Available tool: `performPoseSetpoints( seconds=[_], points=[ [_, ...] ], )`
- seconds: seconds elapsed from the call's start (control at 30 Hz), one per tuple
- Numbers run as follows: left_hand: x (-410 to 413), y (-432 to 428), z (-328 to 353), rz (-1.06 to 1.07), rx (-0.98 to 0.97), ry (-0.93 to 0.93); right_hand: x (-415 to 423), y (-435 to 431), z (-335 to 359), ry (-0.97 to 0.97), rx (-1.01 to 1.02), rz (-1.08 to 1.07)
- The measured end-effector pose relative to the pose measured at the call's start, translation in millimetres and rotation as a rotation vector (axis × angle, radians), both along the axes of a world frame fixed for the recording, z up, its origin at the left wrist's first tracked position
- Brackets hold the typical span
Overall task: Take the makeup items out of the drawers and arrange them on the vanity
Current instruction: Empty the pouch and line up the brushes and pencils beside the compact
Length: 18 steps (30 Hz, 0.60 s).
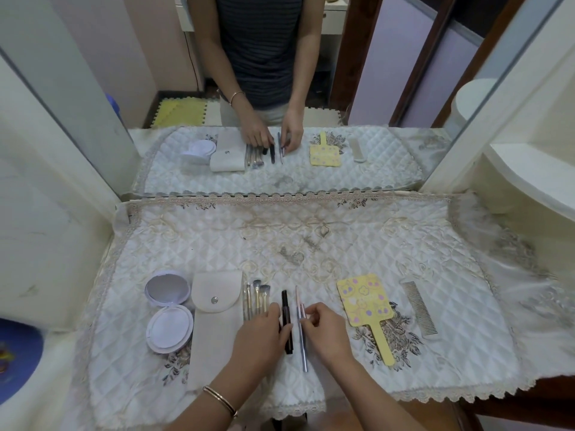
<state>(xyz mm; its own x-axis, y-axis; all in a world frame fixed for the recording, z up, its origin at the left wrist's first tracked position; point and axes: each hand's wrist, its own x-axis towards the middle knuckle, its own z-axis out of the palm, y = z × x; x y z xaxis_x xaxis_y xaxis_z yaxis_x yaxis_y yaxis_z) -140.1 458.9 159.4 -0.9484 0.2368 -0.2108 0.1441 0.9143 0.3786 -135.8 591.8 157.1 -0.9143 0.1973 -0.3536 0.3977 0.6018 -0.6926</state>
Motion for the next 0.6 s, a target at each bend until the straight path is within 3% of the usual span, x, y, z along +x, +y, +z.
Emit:
performPoseSetpoints(
  seconds=[0.17,0.3,0.47,0.6],
  points=[
    [0.6,-3.7,-0.3,0.032,-0.010,0.052,-0.6,-8.5,-0.6,0.018,0.016,0.030],
    [-0.8,-10.9,-11.4,-0.068,-0.026,0.283,0.9,-9.7,-2.3,0.023,-0.011,-0.020],
    [5.4,-9.5,-25.3,-0.271,-0.088,0.229,6.8,-2.3,5.8,0.019,-0.017,-0.031],
    [6.7,-9.9,-27.9,-0.308,-0.117,0.131,13.2,40.3,6.5,0.168,0.354,-0.097]
  ],
)
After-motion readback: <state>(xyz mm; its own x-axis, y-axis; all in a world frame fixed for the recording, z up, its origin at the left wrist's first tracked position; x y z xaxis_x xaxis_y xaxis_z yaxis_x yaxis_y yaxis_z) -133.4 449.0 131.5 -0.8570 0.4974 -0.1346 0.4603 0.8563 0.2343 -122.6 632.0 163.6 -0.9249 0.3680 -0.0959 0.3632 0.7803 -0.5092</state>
